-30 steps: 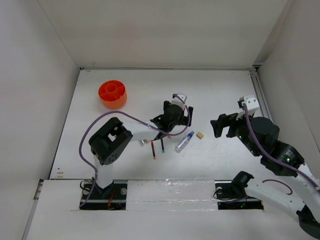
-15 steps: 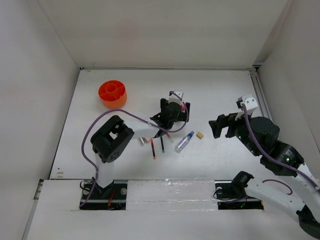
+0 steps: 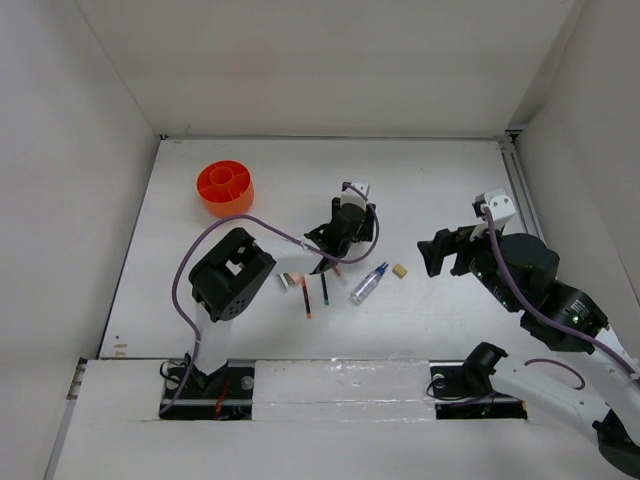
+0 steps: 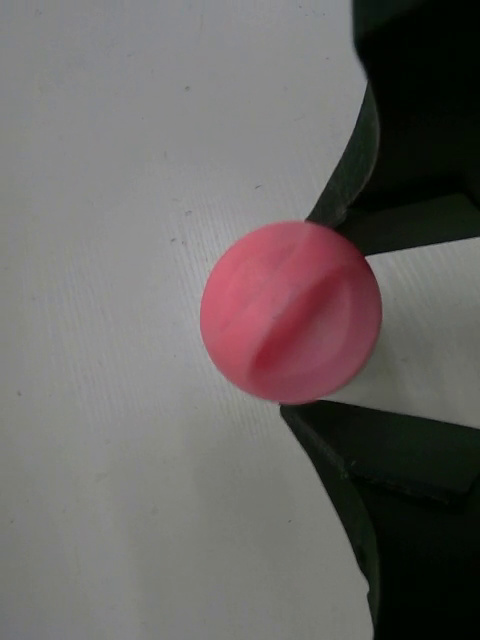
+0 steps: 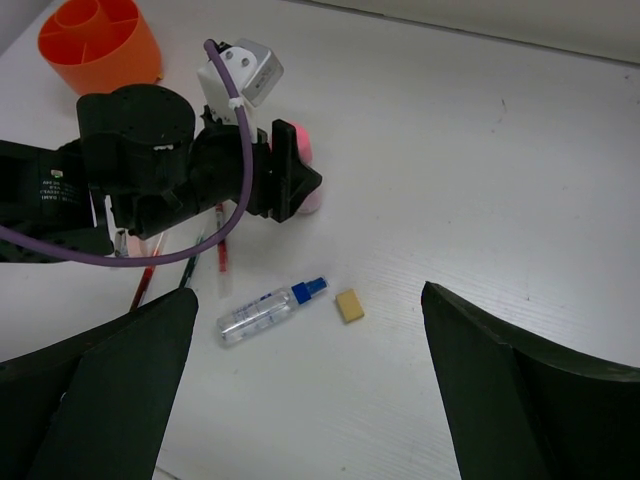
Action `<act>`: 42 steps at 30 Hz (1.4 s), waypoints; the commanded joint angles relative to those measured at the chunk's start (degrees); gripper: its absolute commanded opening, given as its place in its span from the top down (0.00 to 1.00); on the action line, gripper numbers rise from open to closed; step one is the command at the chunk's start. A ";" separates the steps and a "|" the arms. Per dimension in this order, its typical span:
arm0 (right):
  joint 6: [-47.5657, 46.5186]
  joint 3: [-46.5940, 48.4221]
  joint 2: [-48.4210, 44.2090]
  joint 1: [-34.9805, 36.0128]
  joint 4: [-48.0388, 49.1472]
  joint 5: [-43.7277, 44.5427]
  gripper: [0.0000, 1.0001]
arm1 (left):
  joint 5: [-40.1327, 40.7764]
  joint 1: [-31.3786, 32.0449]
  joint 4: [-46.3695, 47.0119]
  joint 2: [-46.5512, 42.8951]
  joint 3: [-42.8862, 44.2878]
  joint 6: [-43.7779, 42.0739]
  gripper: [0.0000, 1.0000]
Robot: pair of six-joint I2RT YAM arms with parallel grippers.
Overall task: Sort the stationery into containers
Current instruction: Pick up the stationery from the center of the board, then place the stationery in the storage box.
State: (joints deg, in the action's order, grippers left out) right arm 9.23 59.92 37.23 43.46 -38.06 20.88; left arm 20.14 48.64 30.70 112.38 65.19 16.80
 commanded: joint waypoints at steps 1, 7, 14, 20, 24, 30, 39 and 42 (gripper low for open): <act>-0.45 0.02 0.03 -0.40 3.79 -0.67 0.00 | -0.19 -0.04 2.79 -0.49 2.22 -0.19 0.51; -0.45 0.02 0.56 -0.40 3.79 -0.67 0.00 | 2.00 -0.04 0.16 -0.49 4.24 -0.71 1.00; -0.45 0.02 0.04 -0.40 3.79 -0.67 0.00 | 3.94 -0.04 -4.32 -1.89 8.90 -1.42 1.00; 0.08 0.55 -1.64 -0.40 2.56 -0.14 0.00 | 2.81 -1.79 -14.60 -6.55 16.79 -0.63 1.00; 0.08 0.64 -2.69 -0.40 2.46 0.38 0.00 | 1.29 -4.78 -21.28 -8.92 23.99 -0.10 1.00; 1.14 0.64 -3.22 -0.40 4.22 0.30 0.00 | 12.47 -9.25 -38.31 -7.36 41.65 0.07 1.00; 2.89 -2.70 -3.22 -0.40 10.99 -9.89 0.00 | 6.32 -33.33 -52.85 -2.16 58.56 4.03 1.00; 3.42 -3.32 -2.61 -0.40 12.66 -13.84 0.00 | 3.16 -39.56 -52.06 -2.69 56.98 4.82 1.00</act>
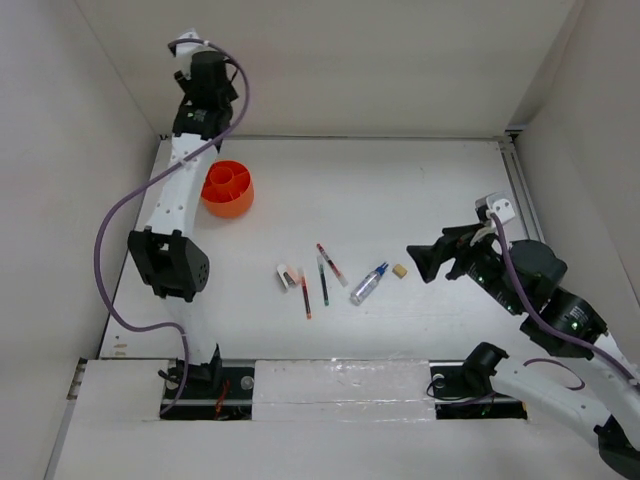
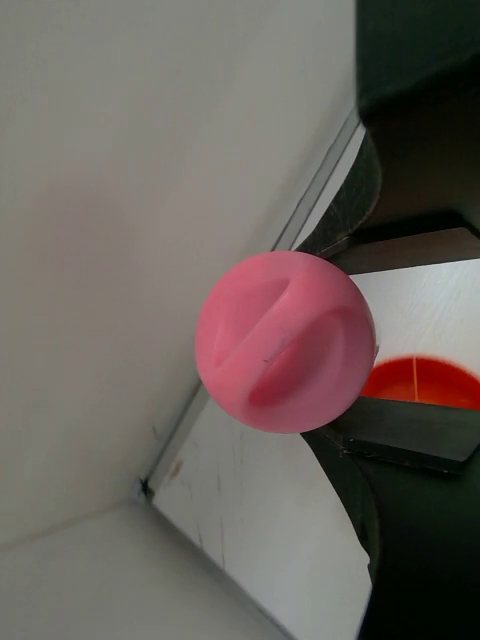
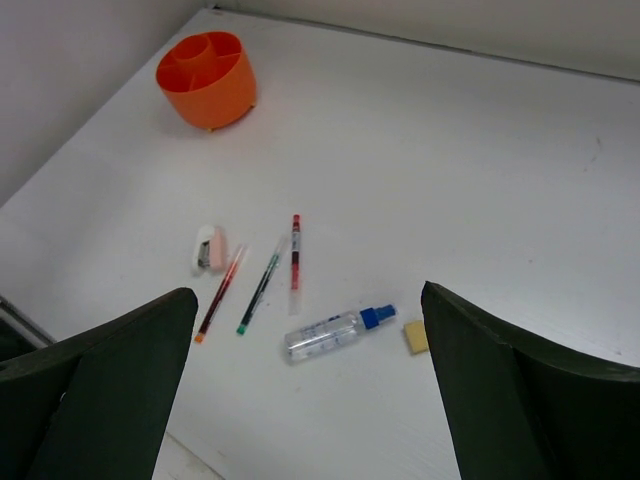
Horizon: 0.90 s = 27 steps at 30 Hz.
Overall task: Sort the stationery into containers
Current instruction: Place the stationery in the storage box.
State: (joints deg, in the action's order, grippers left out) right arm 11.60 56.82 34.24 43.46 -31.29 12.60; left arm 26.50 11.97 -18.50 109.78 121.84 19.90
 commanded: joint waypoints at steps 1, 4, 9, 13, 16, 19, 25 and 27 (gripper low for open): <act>1.06 -0.22 1.09 -0.40 5.89 -6.27 0.00 | -5.12 -4.31 -2.86 -0.70 -0.37 1.72 1.00; 1.06 -0.74 1.62 -0.40 6.59 -7.41 0.00 | -7.86 -8.53 -2.86 -2.54 -4.32 2.95 1.00; 1.06 -1.97 2.76 -0.40 8.26 -7.41 0.00 | -10.06 -9.07 -1.36 -5.96 -12.74 4.52 1.00; 1.06 -2.50 3.38 -0.40 8.79 -7.41 0.00 | -11.21 -9.07 2.49 -9.48 -23.27 6.29 1.00; 0.53 -2.50 3.38 -0.40 8.27 -7.41 0.00 | -11.82 -9.07 5.14 -10.72 -25.78 6.29 1.00; 0.01 -1.89 3.38 -0.40 7.56 -7.41 0.00 | -12.35 -9.07 3.57 -10.20 -25.07 6.82 1.00; 0.01 -2.41 3.38 -0.40 7.56 -7.41 0.00 | -12.35 -9.07 4.35 -10.20 -26.30 7.43 1.00; 0.01 -2.41 3.38 -0.40 7.56 -7.94 0.00 | -11.65 -9.07 4.35 -10.20 -26.30 6.82 1.00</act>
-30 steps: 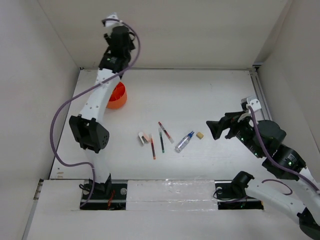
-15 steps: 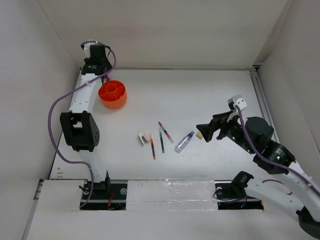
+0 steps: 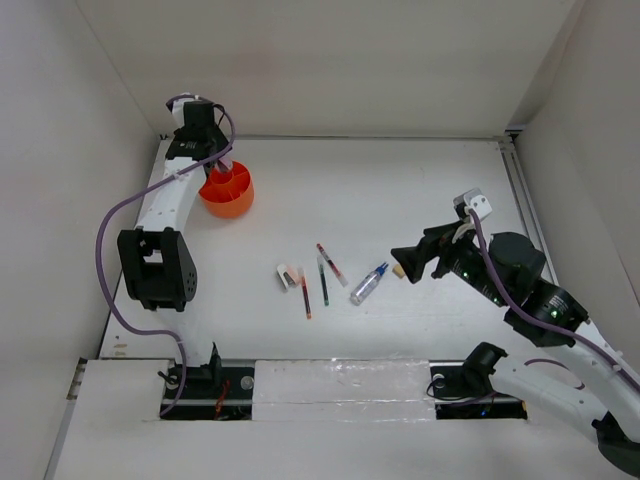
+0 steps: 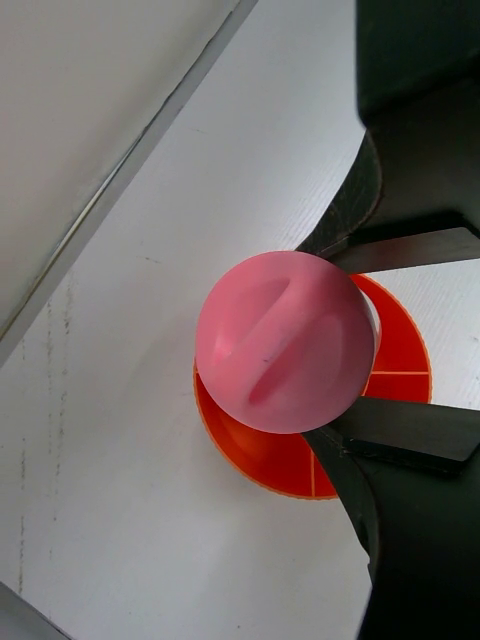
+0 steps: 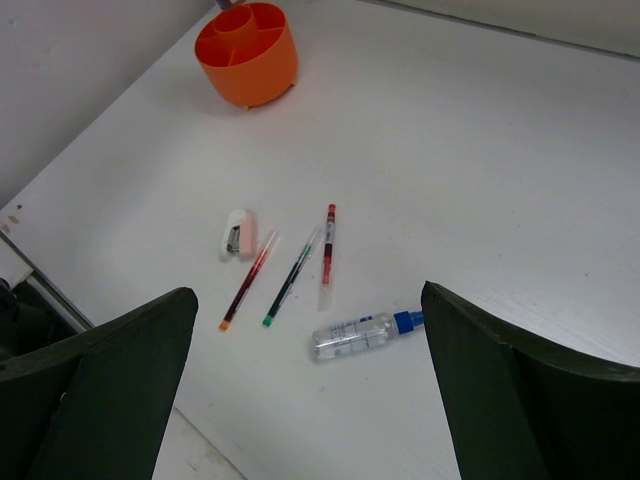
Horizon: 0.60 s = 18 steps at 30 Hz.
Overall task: Sort the stationery into containers
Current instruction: Place the stationery in the storage box.
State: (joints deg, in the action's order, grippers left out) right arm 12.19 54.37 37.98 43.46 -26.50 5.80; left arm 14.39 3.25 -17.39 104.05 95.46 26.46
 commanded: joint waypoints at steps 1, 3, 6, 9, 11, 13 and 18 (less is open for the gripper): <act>-0.58 0.04 -0.36 -0.40 2.77 -1.14 0.00 | 0.98 -0.35 3.24 -4.47 0.08 0.26 1.00; -0.58 0.04 -0.36 -0.40 2.77 -1.14 0.00 | 0.99 -0.35 3.24 -4.47 0.08 0.26 1.00; -0.58 0.04 -0.36 -0.40 2.77 -1.14 0.00 | 1.68 -0.35 2.71 -4.47 -0.45 0.26 1.00; -0.58 0.04 -0.88 -0.40 2.77 -1.14 0.00 | 2.74 0.18 2.71 -4.47 -0.98 0.26 1.00; -0.58 -0.49 -0.89 -0.40 2.77 -1.14 0.00 | 2.75 0.18 2.19 -4.47 -0.98 -0.26 1.00; -0.58 -0.49 -0.89 -0.40 2.77 -1.67 0.00 | 3.35 0.18 1.31 -4.47 -0.37 -0.27 1.00; -0.58 -0.49 -0.89 -0.40 2.77 -1.67 0.00 | 4.06 0.18 0.69 -3.33 -0.36 -0.27 1.00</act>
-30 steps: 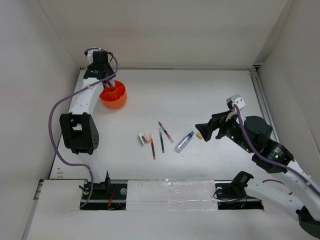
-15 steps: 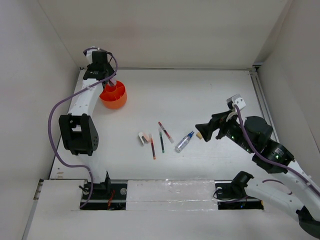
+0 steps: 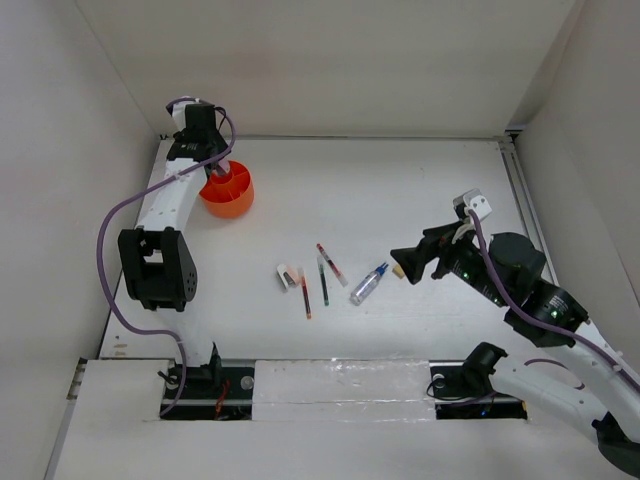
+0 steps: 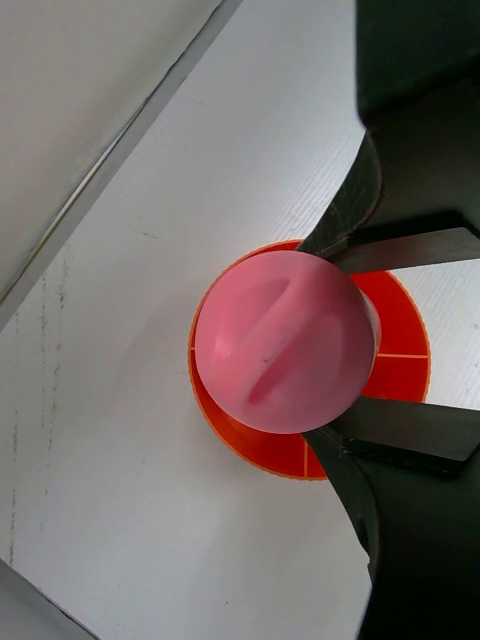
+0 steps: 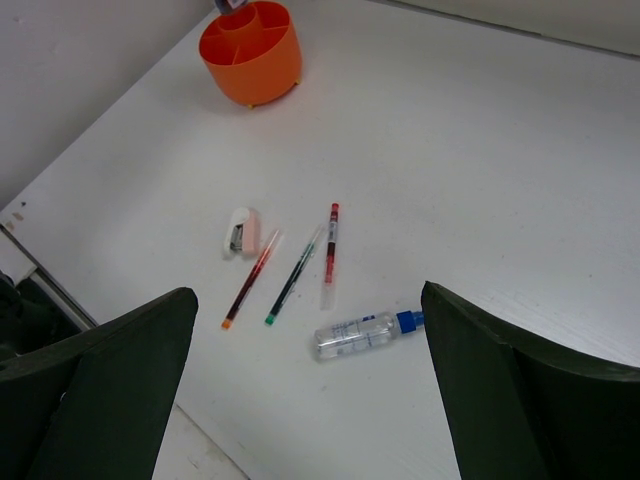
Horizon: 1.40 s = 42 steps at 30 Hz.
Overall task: Sort the stationery into containers
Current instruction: Place the stationery in the storage box.
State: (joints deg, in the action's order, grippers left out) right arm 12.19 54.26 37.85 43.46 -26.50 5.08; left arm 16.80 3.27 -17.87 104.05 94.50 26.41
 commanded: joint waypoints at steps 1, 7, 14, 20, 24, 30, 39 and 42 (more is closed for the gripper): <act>-0.58 -0.38 -1.28 -0.40 2.77 -0.95 0.00 | 2.36 0.16 1.17 -3.33 0.60 -0.22 1.00; -0.58 -0.38 -1.28 -0.40 2.77 -0.95 0.00 | 2.89 0.69 0.64 -2.71 0.60 -0.22 1.00; -0.58 -0.38 -1.81 -0.40 2.77 -0.95 0.00 | 5.79 1.83 0.64 -0.95 0.60 -0.75 1.00; -0.58 -0.90 -1.81 -0.40 2.77 -0.95 0.00 | 6.32 1.83 0.11 0.10 0.60 -0.75 0.95; -0.58 -0.91 -1.81 -0.40 2.77 -0.95 0.00 | 6.85 1.83 0.11 0.62 0.60 -0.75 0.95; -0.58 -0.91 -1.81 -0.40 2.77 -1.48 0.00 | 6.85 1.83 0.11 1.16 0.60 -0.75 0.92; -0.58 -0.91 -1.81 -0.40 2.77 -1.48 0.00 | 7.37 1.83 -0.41 1.77 0.60 -0.75 0.78; -0.58 -0.91 -1.28 -0.40 2.77 -1.48 0.00 | 6.85 1.83 0.11 1.77 0.60 -0.75 0.69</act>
State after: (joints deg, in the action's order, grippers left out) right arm 12.19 53.41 36.49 43.46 -26.50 4.36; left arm 22.63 5.17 -19.11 107.04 94.50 26.02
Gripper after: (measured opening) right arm 0.999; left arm 0.399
